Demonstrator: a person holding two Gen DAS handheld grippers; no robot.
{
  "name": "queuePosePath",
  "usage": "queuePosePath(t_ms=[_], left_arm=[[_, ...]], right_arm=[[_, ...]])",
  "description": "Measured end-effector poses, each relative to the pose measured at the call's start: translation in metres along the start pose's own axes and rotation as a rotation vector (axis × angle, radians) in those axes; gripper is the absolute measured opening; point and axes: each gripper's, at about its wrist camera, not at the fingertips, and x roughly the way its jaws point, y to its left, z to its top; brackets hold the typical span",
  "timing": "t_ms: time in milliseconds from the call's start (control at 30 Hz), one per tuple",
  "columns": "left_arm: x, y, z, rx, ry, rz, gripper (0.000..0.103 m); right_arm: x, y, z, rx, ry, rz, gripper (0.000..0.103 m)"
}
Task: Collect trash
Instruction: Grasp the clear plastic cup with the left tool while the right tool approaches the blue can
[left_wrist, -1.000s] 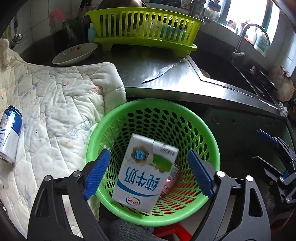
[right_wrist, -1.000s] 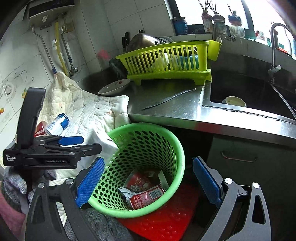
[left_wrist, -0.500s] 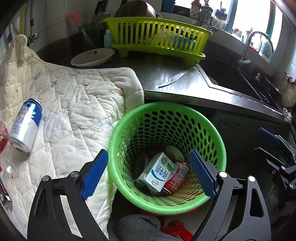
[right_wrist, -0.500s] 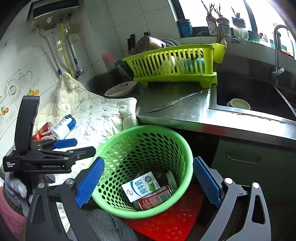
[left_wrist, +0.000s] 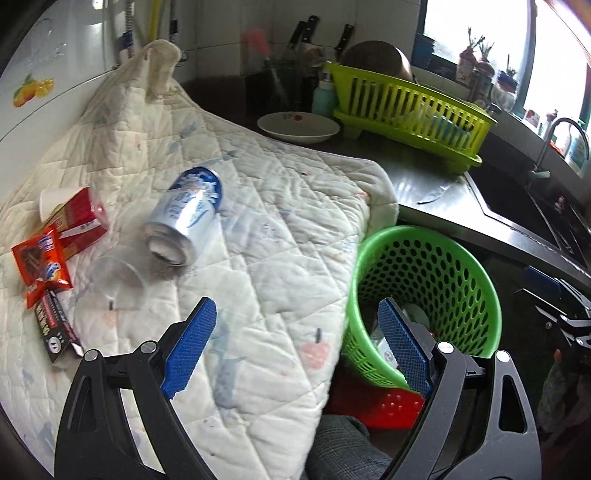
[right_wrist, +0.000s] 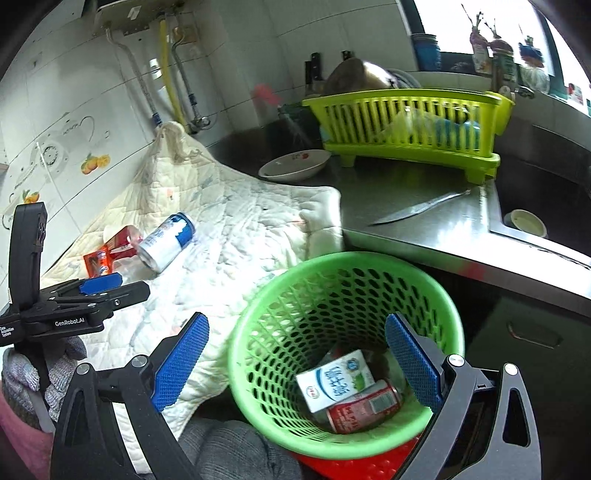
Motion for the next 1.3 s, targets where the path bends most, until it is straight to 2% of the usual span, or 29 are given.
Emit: queuePosePath(t_ms=[200,367,500,567,967,1100,1167,1300], left_arm=[[-0.009,0.055,-0.001,-0.090,-0.035,0.115,0.088],[0.005,0.097,-0.002,-0.136,-0.023,0.195,0.088],[0.020,0.122,0.001,-0.186,-0.009,0.176,0.089],[0.028,0.129,0.002,-0.192,-0.005,0.190,0.092],[0.068,0.146,0.015,-0.172,0.039,0.213,0.091],[0.073,0.149,0.014,-0.171,0.044,0.202,0.077],[0.074,0.152,0.012,-0.180,0.044,0.186,0.065],[0.070,0.155,0.008,-0.190,0.023,0.176,0.062]], right_arm=[[0.025,0.038,0.016,-0.053,0.033,0.065,0.093],[0.039,0.062,0.025,-0.086,0.043,0.093,0.093],[0.047,0.073,0.029,-0.101,0.053,0.110,0.093],[0.051,0.077,0.029,-0.108,0.062,0.114,0.093],[0.080,0.095,0.038,-0.141,0.104,0.129,0.093],[0.089,0.103,0.044,-0.146,0.118,0.138,0.093],[0.094,0.107,0.047,-0.144,0.126,0.149,0.093],[0.106,0.118,0.056,-0.143,0.144,0.167,0.093]])
